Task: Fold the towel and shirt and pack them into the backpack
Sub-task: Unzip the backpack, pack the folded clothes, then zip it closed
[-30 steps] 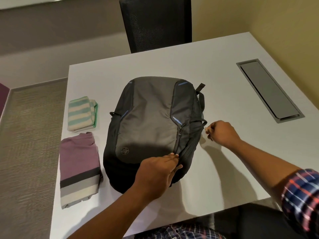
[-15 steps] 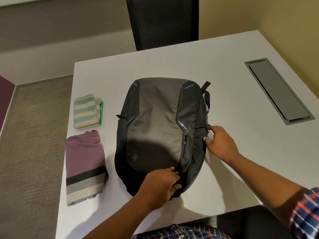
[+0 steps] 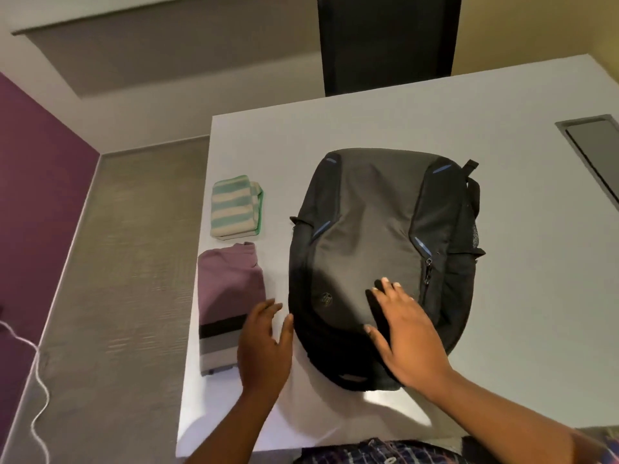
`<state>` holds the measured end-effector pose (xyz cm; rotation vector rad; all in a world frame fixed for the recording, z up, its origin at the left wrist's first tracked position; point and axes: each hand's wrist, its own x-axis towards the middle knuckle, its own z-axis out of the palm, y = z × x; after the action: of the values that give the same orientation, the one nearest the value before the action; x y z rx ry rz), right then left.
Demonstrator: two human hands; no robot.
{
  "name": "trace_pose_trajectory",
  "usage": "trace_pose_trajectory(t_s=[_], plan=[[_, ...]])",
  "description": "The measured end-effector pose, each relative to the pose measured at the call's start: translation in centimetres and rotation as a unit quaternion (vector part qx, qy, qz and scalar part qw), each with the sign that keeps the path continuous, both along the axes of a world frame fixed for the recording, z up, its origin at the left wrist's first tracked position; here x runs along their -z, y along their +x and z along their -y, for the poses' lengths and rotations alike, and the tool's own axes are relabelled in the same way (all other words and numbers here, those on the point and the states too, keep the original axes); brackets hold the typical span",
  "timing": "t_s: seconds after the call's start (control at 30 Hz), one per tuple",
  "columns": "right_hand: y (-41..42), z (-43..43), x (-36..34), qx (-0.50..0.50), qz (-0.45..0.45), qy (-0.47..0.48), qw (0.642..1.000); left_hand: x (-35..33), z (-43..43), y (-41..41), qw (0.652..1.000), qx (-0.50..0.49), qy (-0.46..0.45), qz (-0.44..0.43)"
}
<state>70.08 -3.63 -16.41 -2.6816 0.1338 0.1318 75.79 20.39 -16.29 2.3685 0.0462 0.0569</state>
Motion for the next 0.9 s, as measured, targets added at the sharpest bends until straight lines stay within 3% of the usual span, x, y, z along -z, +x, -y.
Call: trace_pose_trajectory(t_s=[0.13,0.33,0.6,0.77,0.9], plan=[[0.2,-2.5,0.8,-0.050,-0.032,-0.030,0.998,0.1,-4.9,2.8,0.986,-0.154,0.034,-0.052],[-0.5,-3.2,2.9,-0.081,-0.103,-0.089,0.987,1.9,-10.2,5.9,0.960,-0.197,0.053,-0.189],[-0.2,-3.7,2.7,-0.087,-0.146,-0.128,0.977,3.7,-13.7,7.8,0.925,-0.197,-0.129,-0.300],[0.7,-5.9,1.0,-0.044,-0.125,-0.082,0.988,2.4,-13.8,8.5,0.857,-0.148,-0.286,-0.402],[3.0,-10.7,-2.0,-0.033,-0.058,-0.009,0.998,0.4,-12.9,7.2,0.817,-0.099,-0.395,-0.408]])
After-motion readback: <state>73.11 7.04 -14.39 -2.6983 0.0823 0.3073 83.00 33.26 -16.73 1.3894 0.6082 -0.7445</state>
